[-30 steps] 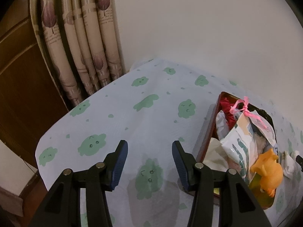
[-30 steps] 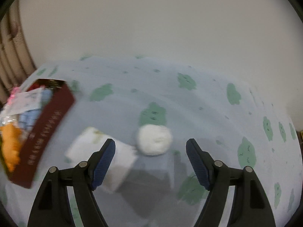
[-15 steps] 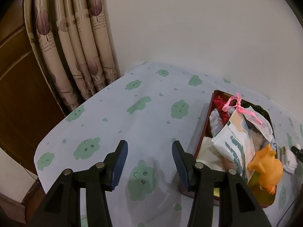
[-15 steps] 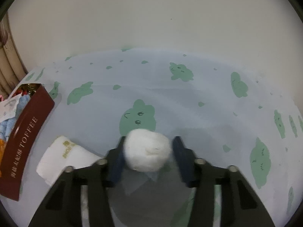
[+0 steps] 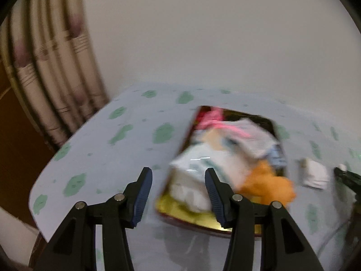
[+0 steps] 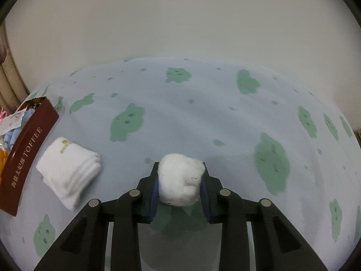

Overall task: Organize soft objects
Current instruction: 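Grasp the folded white socks with the left gripper while the right holds the cotton ball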

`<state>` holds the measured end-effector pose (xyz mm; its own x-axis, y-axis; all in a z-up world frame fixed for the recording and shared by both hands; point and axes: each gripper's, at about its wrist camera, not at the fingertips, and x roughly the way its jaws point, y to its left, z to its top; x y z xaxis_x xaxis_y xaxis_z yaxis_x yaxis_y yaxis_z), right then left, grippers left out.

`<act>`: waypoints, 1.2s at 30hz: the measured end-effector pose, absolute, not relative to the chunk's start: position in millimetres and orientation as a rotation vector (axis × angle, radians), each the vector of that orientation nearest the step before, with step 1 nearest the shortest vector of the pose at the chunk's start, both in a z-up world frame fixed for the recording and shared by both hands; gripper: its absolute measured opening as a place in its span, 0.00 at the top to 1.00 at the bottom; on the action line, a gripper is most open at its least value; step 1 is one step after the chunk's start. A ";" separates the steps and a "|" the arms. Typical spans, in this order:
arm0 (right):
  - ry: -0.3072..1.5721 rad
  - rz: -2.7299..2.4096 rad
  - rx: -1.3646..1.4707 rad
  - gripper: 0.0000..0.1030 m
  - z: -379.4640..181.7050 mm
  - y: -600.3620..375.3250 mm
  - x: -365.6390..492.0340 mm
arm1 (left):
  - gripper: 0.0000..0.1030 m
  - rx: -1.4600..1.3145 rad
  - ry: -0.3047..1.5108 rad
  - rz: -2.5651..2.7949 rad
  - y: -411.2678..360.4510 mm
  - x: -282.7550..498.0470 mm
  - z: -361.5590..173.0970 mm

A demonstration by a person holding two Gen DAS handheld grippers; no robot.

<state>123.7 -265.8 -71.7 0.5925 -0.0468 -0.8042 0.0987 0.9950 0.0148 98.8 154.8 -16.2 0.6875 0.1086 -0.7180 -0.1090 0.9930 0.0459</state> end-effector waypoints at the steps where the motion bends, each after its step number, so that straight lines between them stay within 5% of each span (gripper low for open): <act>1: 0.933 -0.089 0.066 0.73 -71.4 -269.5 120.3 | 0.52 -0.002 0.806 0.088 145.7 99.5 -13.2; 18: 0.934 -0.104 0.093 0.72 -71.3 -293.1 79.4 | 0.45 0.050 0.992 -0.325 -37.0 142.8 -42.7; 36: 0.938 -0.080 0.072 0.61 -73.0 -289.5 81.0 | 0.43 -0.024 1.151 -0.331 -74.7 218.9 -82.8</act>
